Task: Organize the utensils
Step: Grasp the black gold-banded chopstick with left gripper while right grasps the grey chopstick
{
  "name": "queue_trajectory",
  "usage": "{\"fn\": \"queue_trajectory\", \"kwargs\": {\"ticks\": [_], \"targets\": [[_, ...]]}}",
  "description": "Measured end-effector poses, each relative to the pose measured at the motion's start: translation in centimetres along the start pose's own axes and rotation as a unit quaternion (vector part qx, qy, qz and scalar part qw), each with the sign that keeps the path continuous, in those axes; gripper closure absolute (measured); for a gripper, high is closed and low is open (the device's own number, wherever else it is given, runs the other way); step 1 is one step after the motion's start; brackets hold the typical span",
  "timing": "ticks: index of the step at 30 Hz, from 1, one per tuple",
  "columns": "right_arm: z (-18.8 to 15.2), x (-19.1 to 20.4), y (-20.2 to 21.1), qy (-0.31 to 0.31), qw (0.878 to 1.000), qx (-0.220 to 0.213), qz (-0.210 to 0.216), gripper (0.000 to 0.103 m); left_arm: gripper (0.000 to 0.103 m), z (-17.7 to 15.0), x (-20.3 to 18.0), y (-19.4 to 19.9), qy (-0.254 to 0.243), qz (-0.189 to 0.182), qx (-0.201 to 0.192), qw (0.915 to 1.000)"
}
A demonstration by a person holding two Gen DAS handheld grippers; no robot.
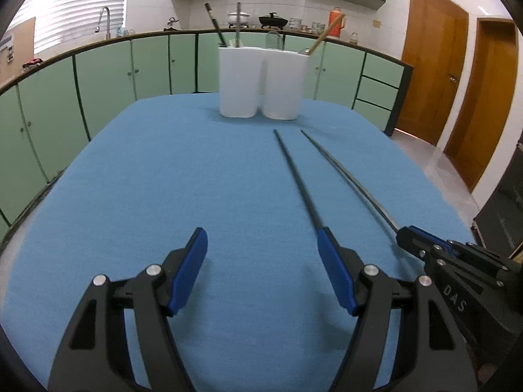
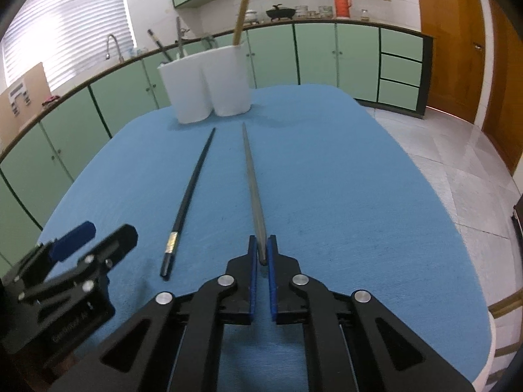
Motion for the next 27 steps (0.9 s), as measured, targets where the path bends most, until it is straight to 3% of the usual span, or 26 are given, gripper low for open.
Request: {"fn": "queue_trajectory", "kwargs": {"ticks": [4,9,15,22,27], "targets": [[0.4,-0.9,0.2,-0.012,1.000,-0.004,-0.002,0.097,0.036,-0.1,-1.4,-0.5,-0.006,-0.014,0.005,0.9999],[0.9,-1.6,0.6,-0.022,1.000,-0.015,-0.004,0.097,0.043,-0.9,-2.4,-1.4,-0.001,-0.021,0.020,0.9996],[1.6,-2.4,0.8,-0.033,0.999,-0.023,0.002,0.097,0.062,-1.1,-2.8,-2.5,0.002,-0.012,0.032,0.9994],[1.6,-2.8,1.1,-0.039,0.999,-0.023,0.003,0.097,0.096,-1.2,-3.7,-2.9,-0.011,-0.017,0.050,0.9985],[1.7,-3.0,1.3,-0.041,0.999,-0.025,0.004,0.097,0.096,-1.1,-3.6,-2.5,-0.008,-0.017,0.050,0.9986]]}}
Point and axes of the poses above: each gripper's, at about its wrist camera, not at the fingertips, and y roughly against the way its jaws point, x to its left, z to its top, the point moved 1 cm from there along -y, roughly the way its jaws point, and after that the axes turned 14 degrees about -z, right-handed, at the moved point
